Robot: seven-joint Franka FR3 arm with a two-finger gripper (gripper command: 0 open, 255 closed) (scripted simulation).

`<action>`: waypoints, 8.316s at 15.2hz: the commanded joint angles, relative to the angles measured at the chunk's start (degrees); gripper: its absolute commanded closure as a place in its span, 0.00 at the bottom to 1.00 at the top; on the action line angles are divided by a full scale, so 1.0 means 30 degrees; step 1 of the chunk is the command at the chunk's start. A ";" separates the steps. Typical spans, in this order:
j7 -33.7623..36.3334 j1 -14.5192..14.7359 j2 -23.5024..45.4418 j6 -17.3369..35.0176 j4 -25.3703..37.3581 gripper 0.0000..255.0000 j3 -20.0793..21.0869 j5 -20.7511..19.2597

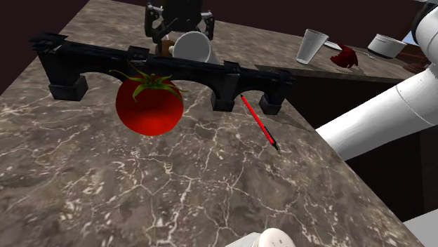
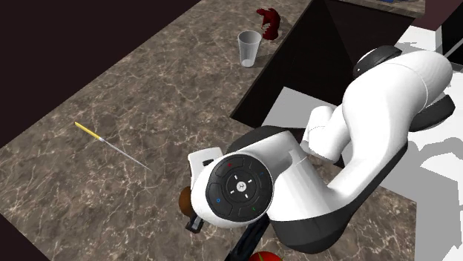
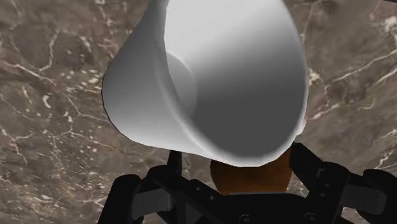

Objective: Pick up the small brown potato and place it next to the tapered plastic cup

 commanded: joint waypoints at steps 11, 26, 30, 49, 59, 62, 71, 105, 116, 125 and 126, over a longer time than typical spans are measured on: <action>0.0092 -0.0124 0.0095 0.1378 -0.1350 0.00 0.0096 -0.0033; -0.0082 -0.0272 0.0196 0.0379 -0.0241 1.00 0.0105 -0.0076; -0.0190 -0.0375 0.0407 -0.0634 0.0946 1.00 0.0122 -0.0205; 0.0067 -0.0932 0.3000 -0.5908 0.8002 1.00 0.1391 -0.2003; 0.1209 -0.0175 0.6414 -0.9699 1.3464 1.00 0.3427 -0.5134; 0.0423 -0.0735 0.5779 -0.9654 1.3284 1.00 0.2986 -0.4516; -0.6355 -0.2742 0.0004 -0.7110 0.7934 1.00 -0.3354 0.0092; -2.1666 -0.6310 0.2789 -0.3752 0.8385 1.00 -1.5407 0.0502; -2.1576 -0.6312 0.1182 -0.0575 0.3600 1.00 -1.5411 0.0475; -2.1509 -0.6317 0.0363 0.1819 0.0386 1.00 -1.5419 0.0448; -2.1501 -0.6318 0.0295 0.2080 0.0058 1.00 -1.5420 0.0445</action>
